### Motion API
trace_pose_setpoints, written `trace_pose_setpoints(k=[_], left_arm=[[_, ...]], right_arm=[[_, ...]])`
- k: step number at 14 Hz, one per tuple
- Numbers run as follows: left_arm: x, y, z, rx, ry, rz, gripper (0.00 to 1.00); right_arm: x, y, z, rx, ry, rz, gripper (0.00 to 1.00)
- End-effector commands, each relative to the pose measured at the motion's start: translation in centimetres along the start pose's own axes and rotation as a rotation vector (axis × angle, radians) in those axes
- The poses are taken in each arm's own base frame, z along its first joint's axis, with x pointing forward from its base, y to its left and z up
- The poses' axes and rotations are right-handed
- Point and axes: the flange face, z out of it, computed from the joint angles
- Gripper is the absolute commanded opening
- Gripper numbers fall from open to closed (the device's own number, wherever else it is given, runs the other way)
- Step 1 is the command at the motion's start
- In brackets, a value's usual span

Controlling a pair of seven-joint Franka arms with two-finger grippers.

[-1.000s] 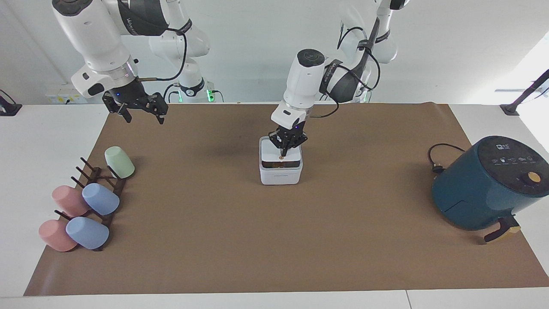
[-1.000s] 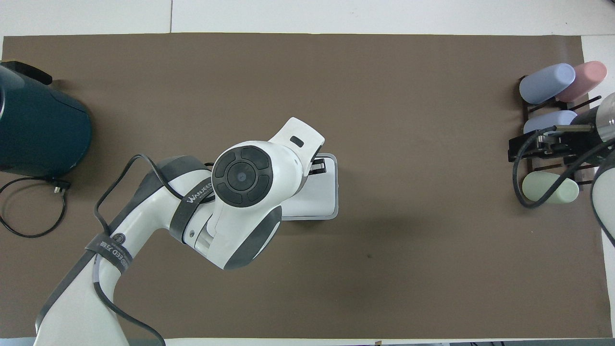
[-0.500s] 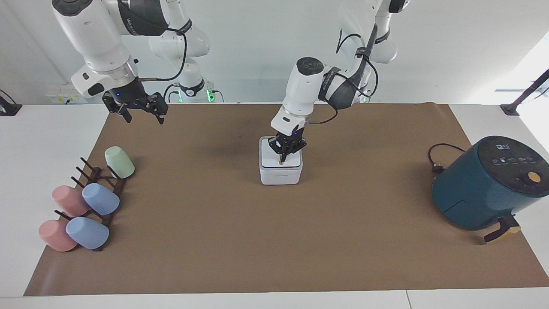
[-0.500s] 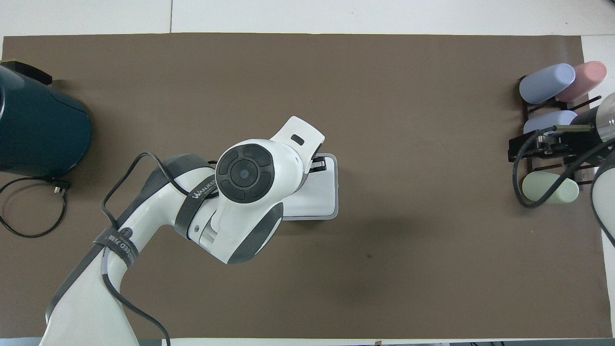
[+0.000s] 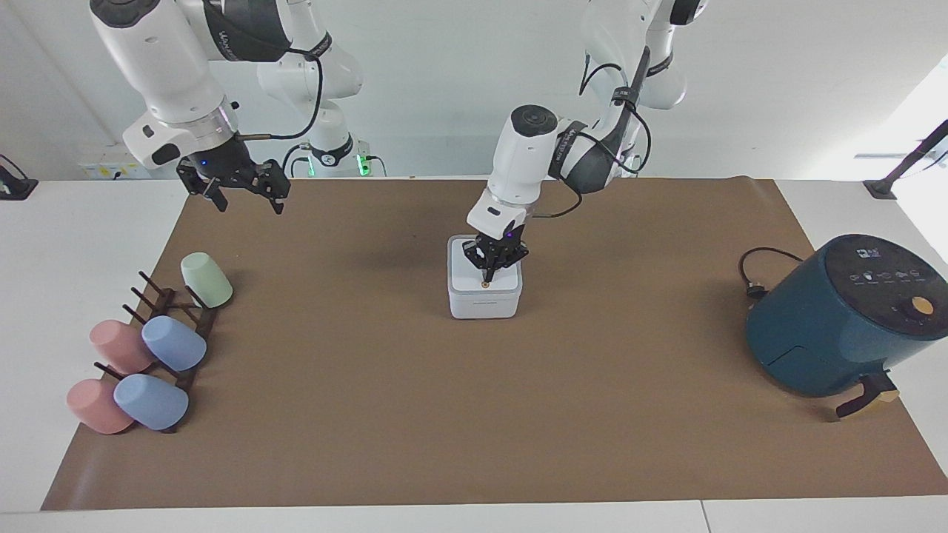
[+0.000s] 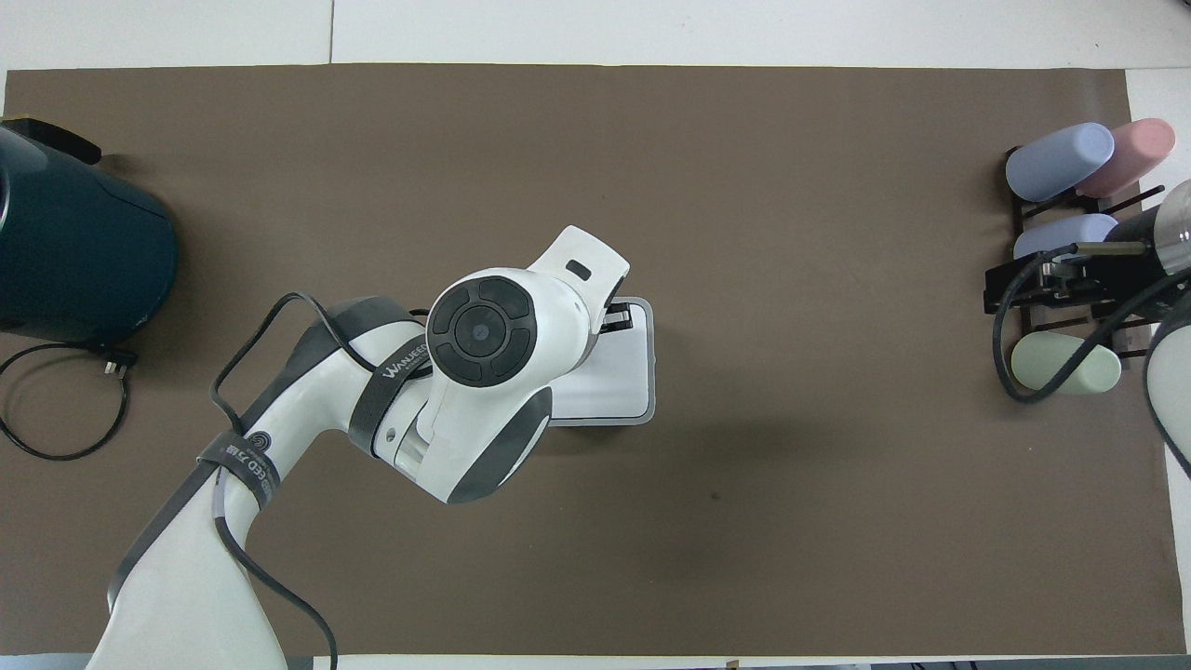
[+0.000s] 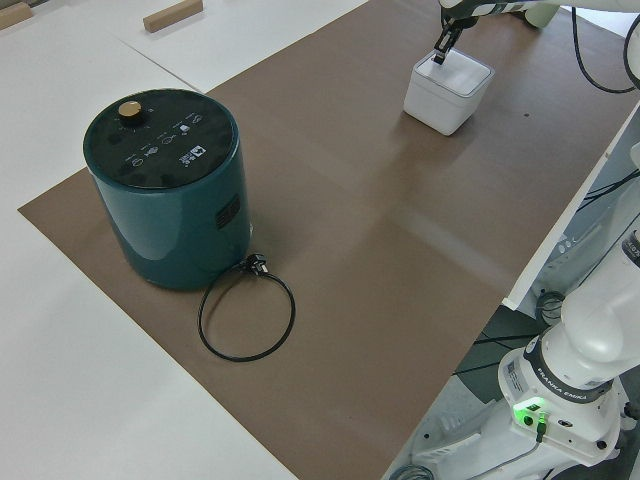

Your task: Close trash can lid

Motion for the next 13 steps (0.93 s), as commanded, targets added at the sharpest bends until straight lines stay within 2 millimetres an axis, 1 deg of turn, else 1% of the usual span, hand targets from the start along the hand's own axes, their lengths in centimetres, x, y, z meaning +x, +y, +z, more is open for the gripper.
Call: trace_pose_setpoints(k=[1,2,4,5,6,7,9,10,11,12,13], left_arm=[[-1.0,-0.3,3.2,0.016,-0.007,0.013,0.0],[-1.2,-0.3,3.4,0.018,-0.01,0.013,0.0],[-0.8,-0.3,3.0,0.02,-0.01,0.012,0.0],[-0.4,-0.7,2.5,0.023,-0.009,0.006,0.0],[0.1,-0.8,1.4,0.032,-0.013,0.009,0.0],[1.8,-2.0,-0.5,0.05,-0.017,-0.015,0.0],[3.7,-3.1,-4.1,0.071,-0.03,-0.02,0.0],[4.9,-4.1,-5.9,0.083,-0.038,-0.023,0.0],[5.6,-4.9,-7.6,0.092,-0.044,-0.021,0.0],[6.3,-6.2,-9.0,0.103,-0.051,-0.017,0.0],[7.3,-8.5,-11.0,0.109,-0.05,-0.022,0.0]], right_arm=[[-0.3,0.2,0.0,0.007,0.001,-0.018,1.0],[-0.3,0.2,0.0,0.007,0.001,-0.018,1.0],[-0.3,0.2,0.0,0.007,0.001,-0.016,1.0],[-0.3,0.2,0.0,0.007,0.001,-0.016,1.0],[-0.3,0.2,0.0,0.007,0.001,-0.018,1.0],[-0.3,0.2,0.0,0.007,0.003,-0.016,1.0],[-0.3,0.2,0.0,0.007,0.003,-0.016,1.0],[-0.3,0.2,0.0,0.007,0.001,-0.016,1.0],[-0.3,0.2,0.0,0.007,0.001,-0.018,1.0],[-0.3,0.2,0.0,0.007,0.001,-0.018,1.0],[-0.3,0.2,0.0,0.007,0.001,-0.016,1.0]])
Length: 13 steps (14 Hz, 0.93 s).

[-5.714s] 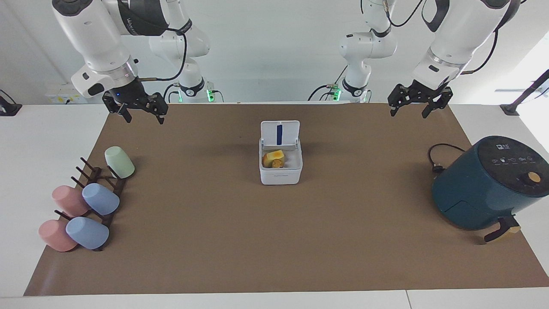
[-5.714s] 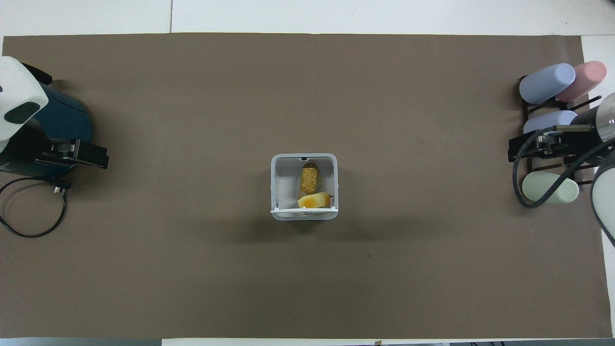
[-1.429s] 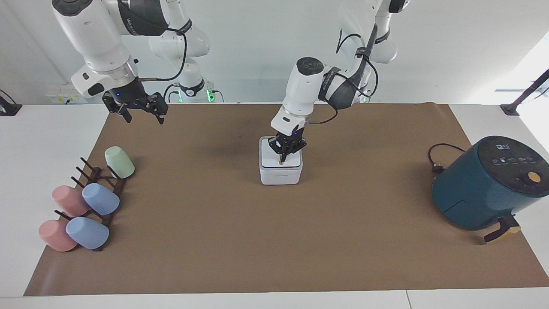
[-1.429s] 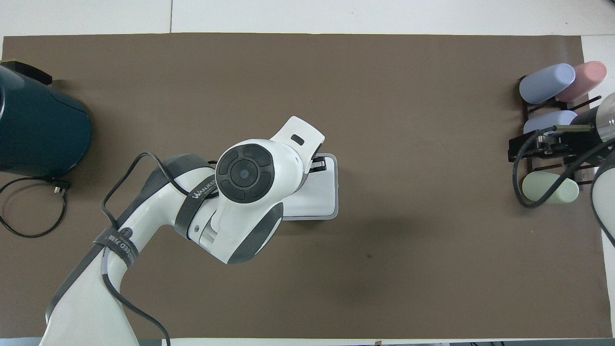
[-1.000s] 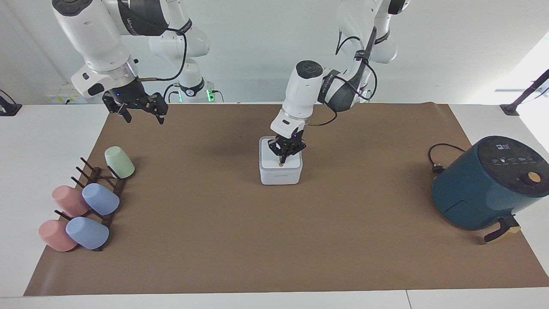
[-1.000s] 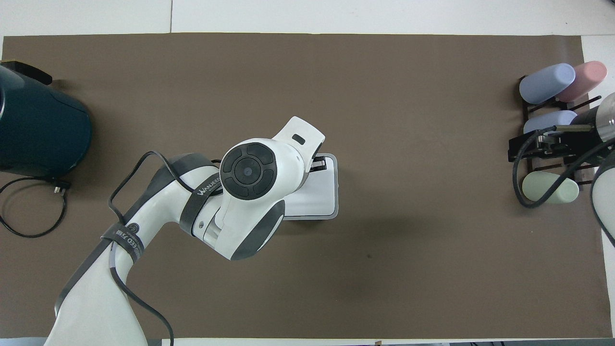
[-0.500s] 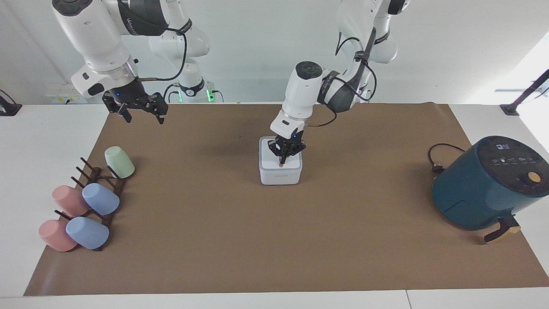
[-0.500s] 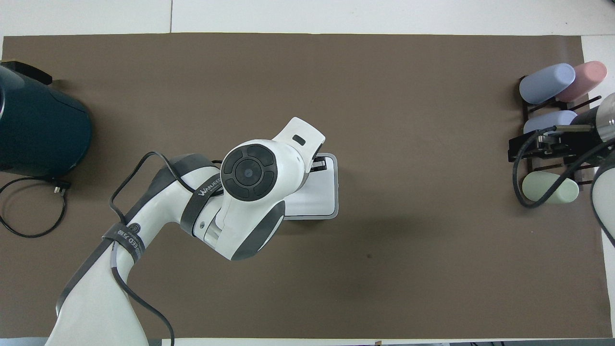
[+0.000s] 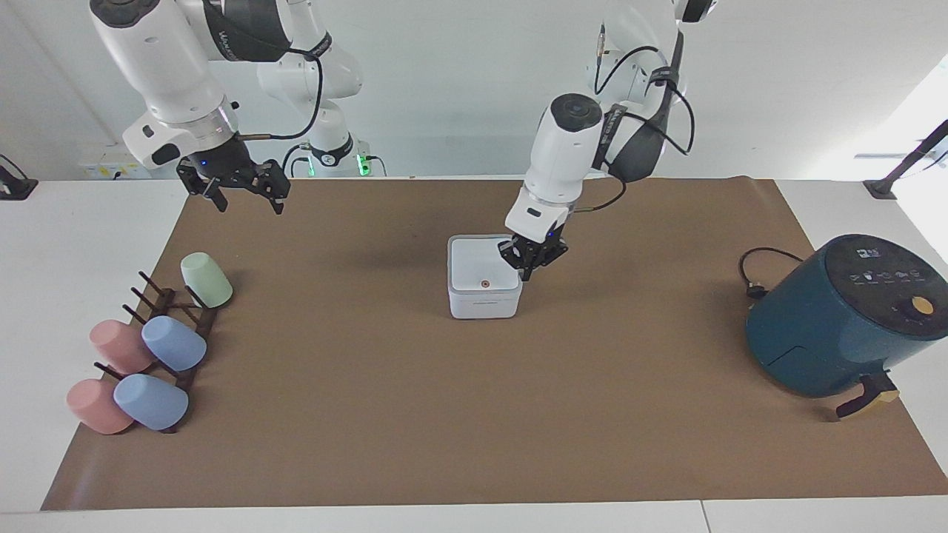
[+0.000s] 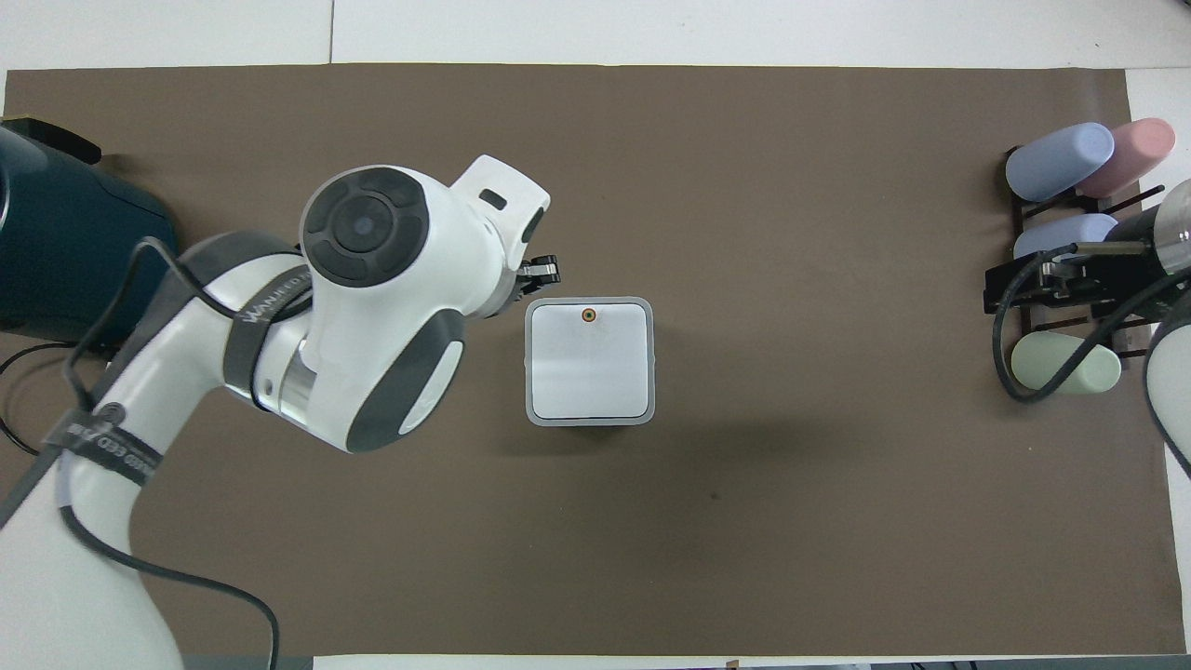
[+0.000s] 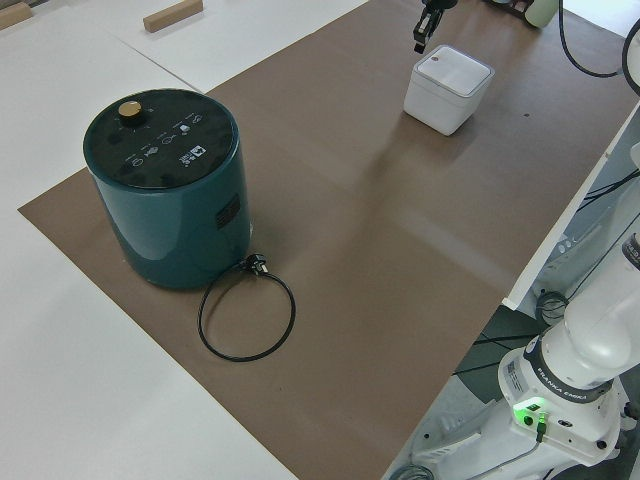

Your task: Close trash can lid

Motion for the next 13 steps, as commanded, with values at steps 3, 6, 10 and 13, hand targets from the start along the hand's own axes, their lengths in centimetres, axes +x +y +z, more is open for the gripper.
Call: trace_pose_setpoints(k=[3,6,10,13], left_arm=[[3.7,-12.0,-8.2,0.056,-0.023,0.073,1.0],[5.2,-20.0,-11.3,0.078,-0.052,0.139,1.0],[4.9,-24.3,-15.9,0.096,-0.085,0.166,1.0],[3.5,-25.7,-18.3,0.109,-0.171,0.176,1.0]], right_arm=[[-0.3,0.2,0.0,0.007,0.001,-0.016,1.0],[-0.3,0.2,0.0,0.007,0.001,-0.018,1.0],[-0.3,0.2,0.0,0.007,0.001,-0.016,1.0],[-0.3,0.2,0.0,0.007,0.003,-0.016,1.0]])
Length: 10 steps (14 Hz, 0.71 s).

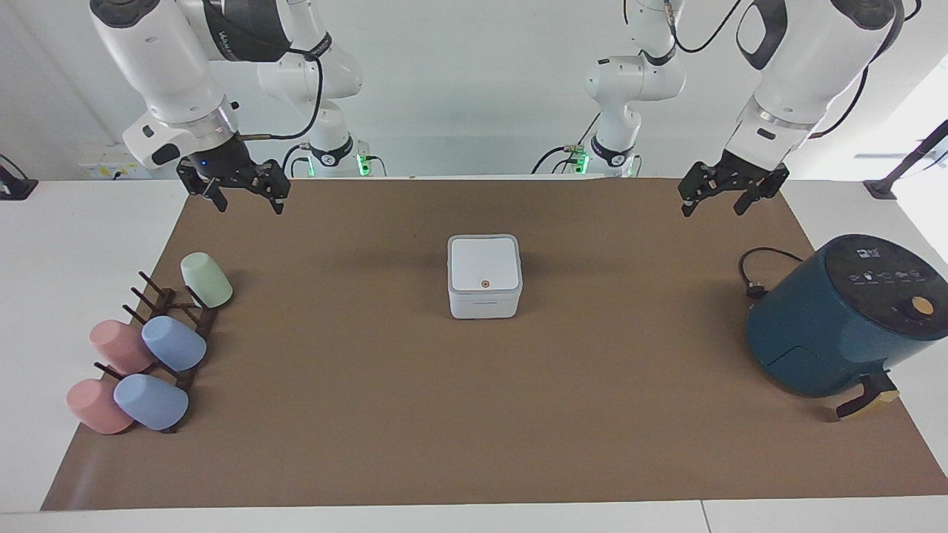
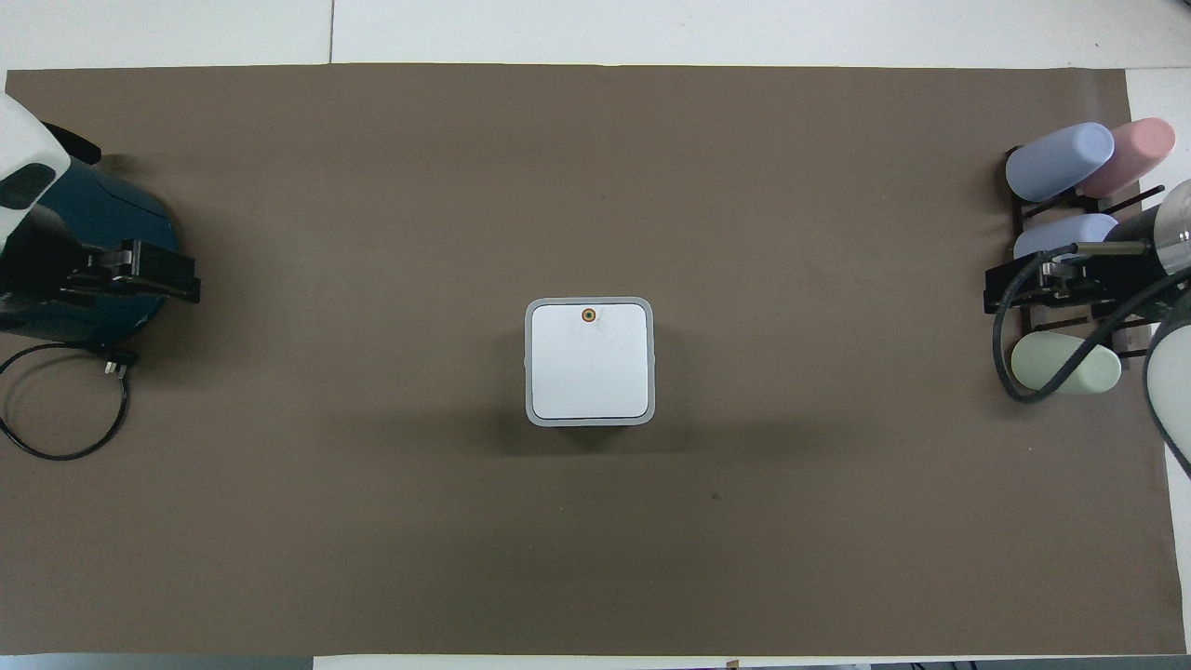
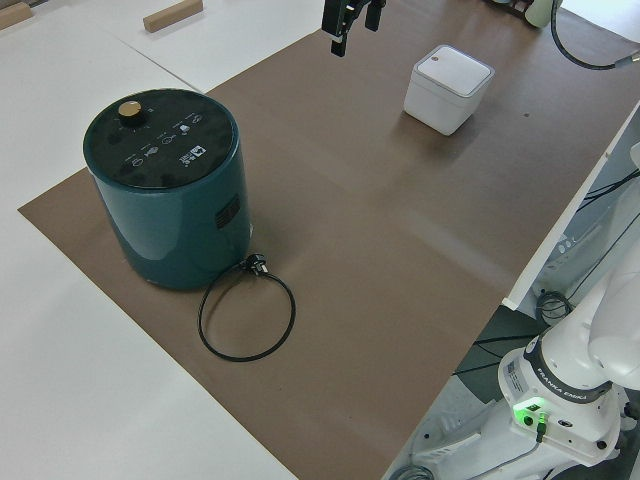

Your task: Close trash can lid

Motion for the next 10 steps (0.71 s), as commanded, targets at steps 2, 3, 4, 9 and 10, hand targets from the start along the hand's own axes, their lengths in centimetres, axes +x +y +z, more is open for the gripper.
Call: trace_pose_setpoints(k=[2,3,4,9,10], left_arm=[[-3.2,-0.7,-3.0,0.016,-0.019,0.028,1.0],[-3.3,-0.8,-1.7,0.017,-0.023,0.027,1.0],[-3.6,-0.8,-1.2,0.018,0.021,0.025,1.0],[-0.6,-0.3,1.9,0.013,-0.019,0.034,1.0],[-0.9,-0.1,0.6,0.013,-0.027,0.039,1.0]], right_arm=[[-0.3,0.2,0.0,0.007,0.001,-0.016,1.0],[-0.3,0.2,0.0,0.007,0.001,-0.018,1.0],[-0.3,0.2,0.0,0.007,0.001,-0.016,1.0],[-0.3,0.2,0.0,0.007,0.003,-0.018,1.0],[-0.3,0.2,0.0,0.007,0.001,-0.018,1.0]])
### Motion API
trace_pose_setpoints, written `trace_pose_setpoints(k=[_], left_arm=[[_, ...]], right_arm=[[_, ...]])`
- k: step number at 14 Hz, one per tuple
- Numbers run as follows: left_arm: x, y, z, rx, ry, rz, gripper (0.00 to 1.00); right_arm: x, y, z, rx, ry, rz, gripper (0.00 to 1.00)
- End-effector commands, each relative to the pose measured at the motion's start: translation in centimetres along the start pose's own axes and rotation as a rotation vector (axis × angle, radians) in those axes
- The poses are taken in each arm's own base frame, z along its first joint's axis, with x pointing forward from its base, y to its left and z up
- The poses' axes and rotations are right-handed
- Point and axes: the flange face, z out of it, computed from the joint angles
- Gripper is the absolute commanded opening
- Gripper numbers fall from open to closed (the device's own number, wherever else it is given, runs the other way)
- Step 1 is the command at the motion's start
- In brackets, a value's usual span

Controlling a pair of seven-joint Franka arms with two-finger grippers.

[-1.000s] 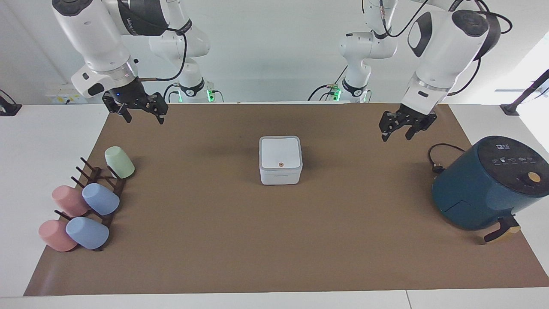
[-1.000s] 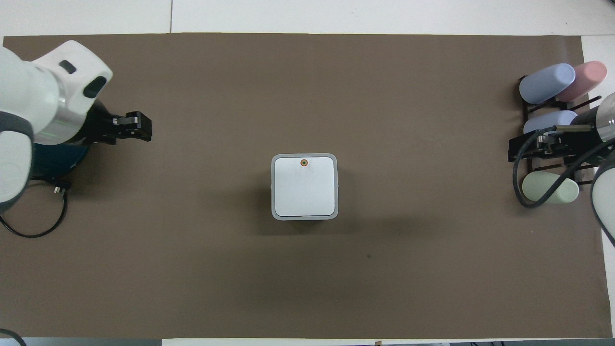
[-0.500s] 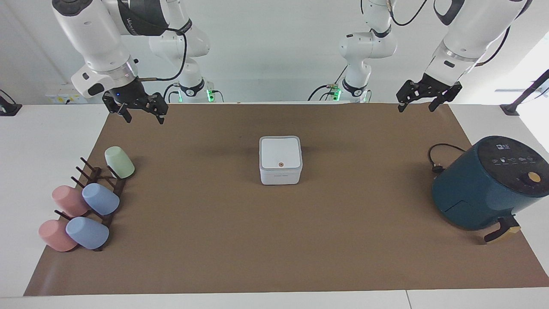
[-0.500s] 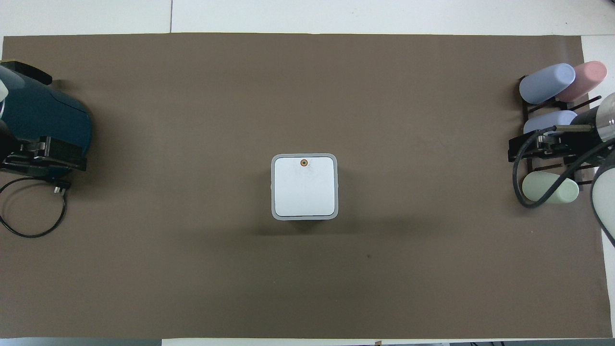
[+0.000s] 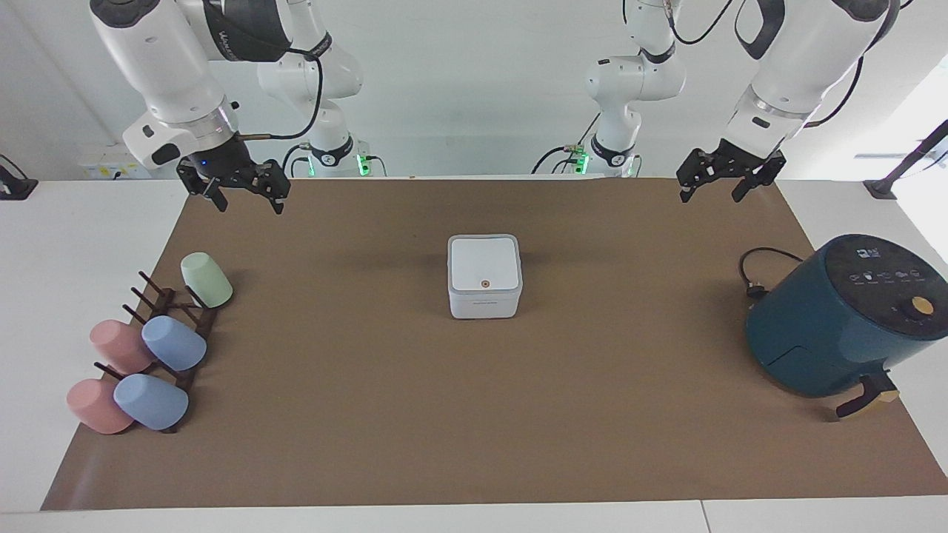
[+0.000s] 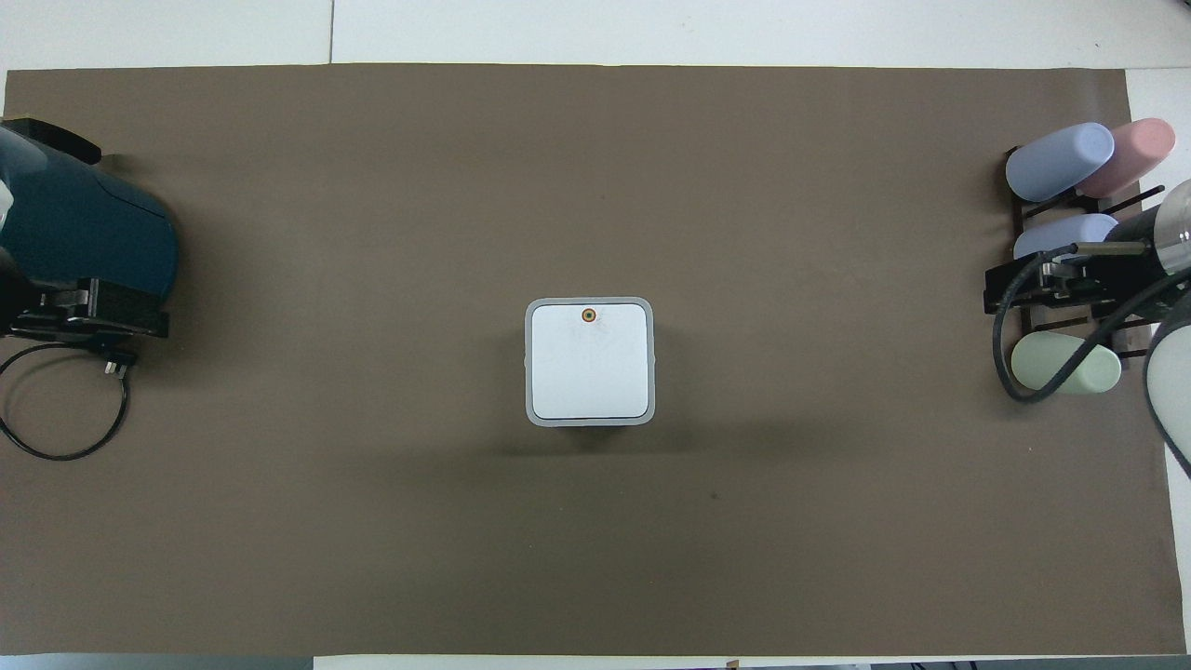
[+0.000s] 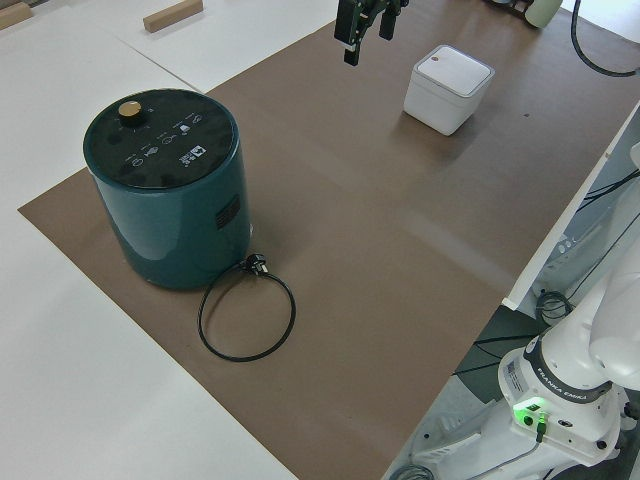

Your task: Close trash can lid

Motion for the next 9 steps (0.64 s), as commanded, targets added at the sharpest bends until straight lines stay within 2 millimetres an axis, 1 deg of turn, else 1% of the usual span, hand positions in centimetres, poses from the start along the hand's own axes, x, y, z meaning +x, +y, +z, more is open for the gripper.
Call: trace_pose_setpoints(k=[1,4,9], left_arm=[[-0.07,0.42,-1.9,0.01,-0.035,0.024,1.0],[-0.52,0.58,-1.96,0.012,-0.052,0.018,1.0],[-0.54,0.28,-2.35,0.011,-0.037,0.012,1.0]], right_arm=[[-0.27,0.17,0.04,0.007,0.001,-0.018,1.0],[-0.27,0.17,-0.03,0.007,0.003,-0.016,1.0],[-0.27,0.17,0.04,0.007,0.001,-0.016,1.0]])
